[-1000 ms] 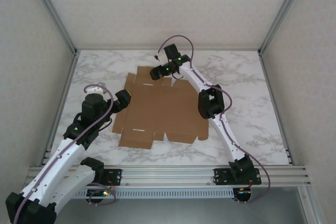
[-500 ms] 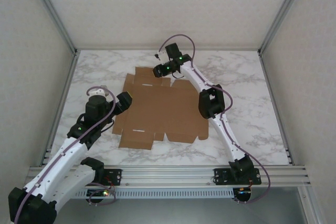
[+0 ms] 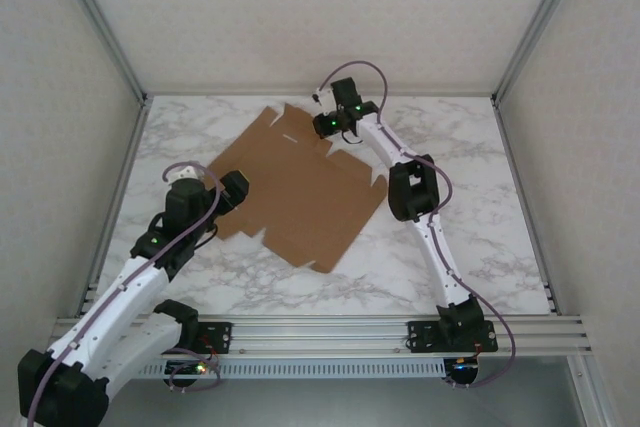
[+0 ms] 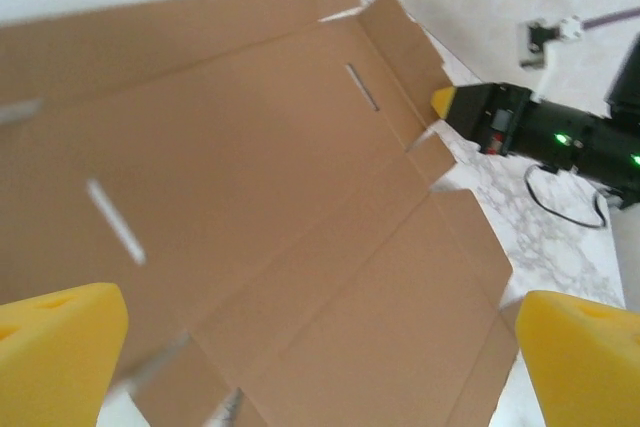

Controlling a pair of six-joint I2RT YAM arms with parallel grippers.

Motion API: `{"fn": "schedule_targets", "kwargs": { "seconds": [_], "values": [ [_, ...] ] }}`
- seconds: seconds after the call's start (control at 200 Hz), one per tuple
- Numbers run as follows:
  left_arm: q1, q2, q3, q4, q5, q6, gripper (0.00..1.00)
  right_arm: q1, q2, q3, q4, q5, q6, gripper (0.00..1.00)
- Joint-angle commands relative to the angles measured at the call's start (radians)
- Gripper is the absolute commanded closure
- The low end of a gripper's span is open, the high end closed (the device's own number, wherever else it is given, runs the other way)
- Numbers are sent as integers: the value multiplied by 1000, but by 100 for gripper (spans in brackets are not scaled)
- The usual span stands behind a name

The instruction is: Fold the paper box

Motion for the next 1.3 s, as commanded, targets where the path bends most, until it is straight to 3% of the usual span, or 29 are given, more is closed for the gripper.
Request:
{"fn": "schedule_targets", "kwargs": {
  "seconds": [0.0, 0.075, 0.15, 0.215, 0.27, 0.386, 0.551, 0.726, 1.031, 1.292],
  "values": [
    [14, 84, 87, 44, -78, -40, 0, -59, -149, -128, 150, 0, 93, 92],
    [32, 174, 149, 75, -66, -48, 0, -105, -265, -353, 375, -82, 191, 89],
    [49, 269, 222, 102, -50, -65, 0, -137, -397, -648, 732, -116, 269, 89],
    [65, 353, 287, 127, -18, -88, 0, -149, -485, -891, 1076, -118, 272, 89],
    [80, 424, 344, 154, 21, -111, 0, -152, -517, -985, 1197, -114, 255, 89],
    [112, 579, 465, 220, 117, -194, 0, -164, -555, -1057, 1209, -146, 222, 88],
    [143, 826, 670, 297, 285, -330, 0, -185, -615, -1242, 1465, -189, 211, 87],
    [191, 1061, 842, 346, 451, -534, 1, -195, -679, -1329, 1576, -252, 203, 86],
    [211, 1266, 1127, 52, 472, -623, 0, -180, -790, -1440, 1617, -287, 85, 84],
    [232, 1336, 1159, 92, 553, -745, 0, -153, -853, -1510, 1635, -300, -36, 79]
  ]
}}
